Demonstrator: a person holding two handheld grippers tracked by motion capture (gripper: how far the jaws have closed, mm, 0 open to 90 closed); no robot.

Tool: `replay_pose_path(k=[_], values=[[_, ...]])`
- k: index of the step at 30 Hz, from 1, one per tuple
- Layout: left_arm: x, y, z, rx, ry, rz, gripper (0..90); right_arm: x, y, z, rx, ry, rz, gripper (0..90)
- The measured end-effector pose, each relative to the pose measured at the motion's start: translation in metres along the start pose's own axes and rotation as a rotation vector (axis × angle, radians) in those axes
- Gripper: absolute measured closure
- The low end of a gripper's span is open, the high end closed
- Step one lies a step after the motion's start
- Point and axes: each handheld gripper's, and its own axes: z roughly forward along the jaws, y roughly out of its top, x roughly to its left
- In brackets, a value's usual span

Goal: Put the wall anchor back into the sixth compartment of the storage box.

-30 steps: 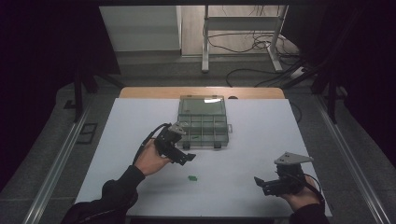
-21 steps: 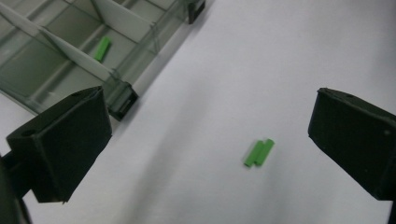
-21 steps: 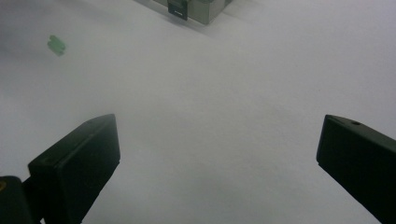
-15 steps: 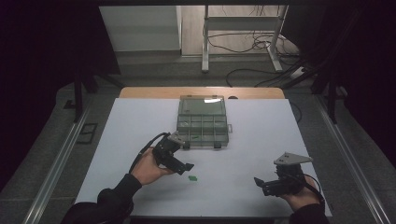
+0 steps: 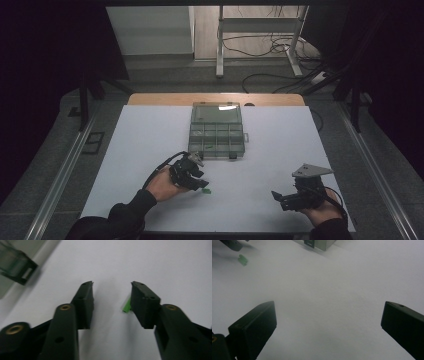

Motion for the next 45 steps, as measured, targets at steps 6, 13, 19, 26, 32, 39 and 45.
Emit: replay_pose_path(k=[6, 13, 19, 26, 32, 39, 45], values=[[-0.005, -0.001, 0.008, 0.04, -0.019, 0.045, 68.4, 0.0, 0.0, 0.0, 0.002, 0.001, -0.003, 0.1], [-0.008, 0.0, 0.011, 0.03, -0.043, 0.059, 79.2, 0.0, 0.0, 0.0, 0.003, 0.001, -0.004, 0.4], [-0.011, 0.002, 0.015, 0.042, -0.009, 0.079, 81.5, 0.0, 0.0, 0.0, 0.005, 0.001, -0.005, 0.4], [-0.007, 0.005, 0.013, 0.044, -0.006, 0.045, 84.6, 0.001, 0.0, 0.0, 0.005, 0.003, -0.008, 0.5], [-0.007, 0.01, 0.004, 0.005, -0.005, 0.022, 84.6, 0.0, 0.0, 0.0, -0.003, 0.005, -0.002, 0.4], [-0.003, 0.013, -0.004, -0.035, -0.013, -0.014, 84.6, -0.002, 0.0, -0.003, -0.02, -0.001, 0.029, 0.0], [0.001, 0.017, -0.01, -0.058, -0.012, -0.022, 84.6, -0.004, 0.001, -0.005, -0.036, 0.001, 0.046, 0.0]])
